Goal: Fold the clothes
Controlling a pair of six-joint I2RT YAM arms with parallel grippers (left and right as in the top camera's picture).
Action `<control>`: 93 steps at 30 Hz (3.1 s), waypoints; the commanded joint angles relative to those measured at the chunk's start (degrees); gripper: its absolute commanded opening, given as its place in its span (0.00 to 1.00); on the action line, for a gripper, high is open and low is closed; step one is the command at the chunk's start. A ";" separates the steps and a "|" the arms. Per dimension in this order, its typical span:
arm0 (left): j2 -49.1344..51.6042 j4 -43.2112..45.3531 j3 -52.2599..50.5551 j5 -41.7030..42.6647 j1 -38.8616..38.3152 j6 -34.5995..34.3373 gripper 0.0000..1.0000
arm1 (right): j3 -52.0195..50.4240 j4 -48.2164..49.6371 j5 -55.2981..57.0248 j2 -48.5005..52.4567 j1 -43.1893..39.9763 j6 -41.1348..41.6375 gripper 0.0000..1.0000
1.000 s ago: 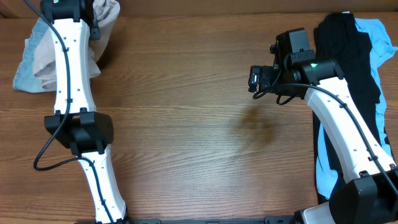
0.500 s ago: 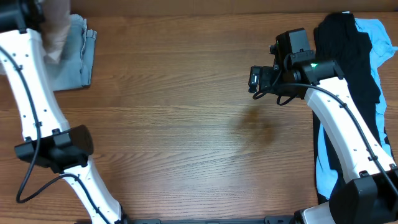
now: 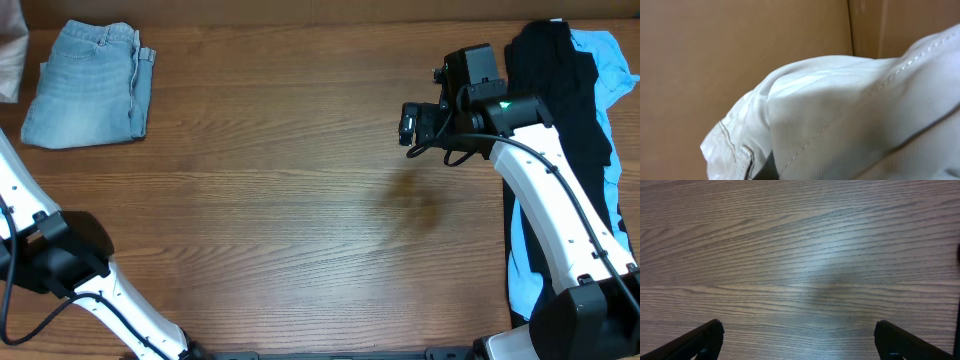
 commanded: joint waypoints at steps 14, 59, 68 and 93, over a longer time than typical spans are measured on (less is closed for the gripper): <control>7.15 9.77 -20.50 0.85 -7.89 5.29 0.04 | -0.20 1.40 0.39 0.26 -0.04 -0.22 1.00; 19.98 -2.64 -11.21 16.22 -6.45 -9.01 1.00 | -0.20 1.20 0.42 0.26 -0.04 -0.44 1.00; 20.28 -6.16 -10.56 13.86 -4.94 -11.17 1.00 | -0.09 1.79 0.39 0.24 -0.04 -0.44 1.00; -16.96 -30.82 -6.88 17.68 -13.03 -18.23 1.00 | 27.04 -20.50 3.39 -24.33 -0.04 -1.70 1.00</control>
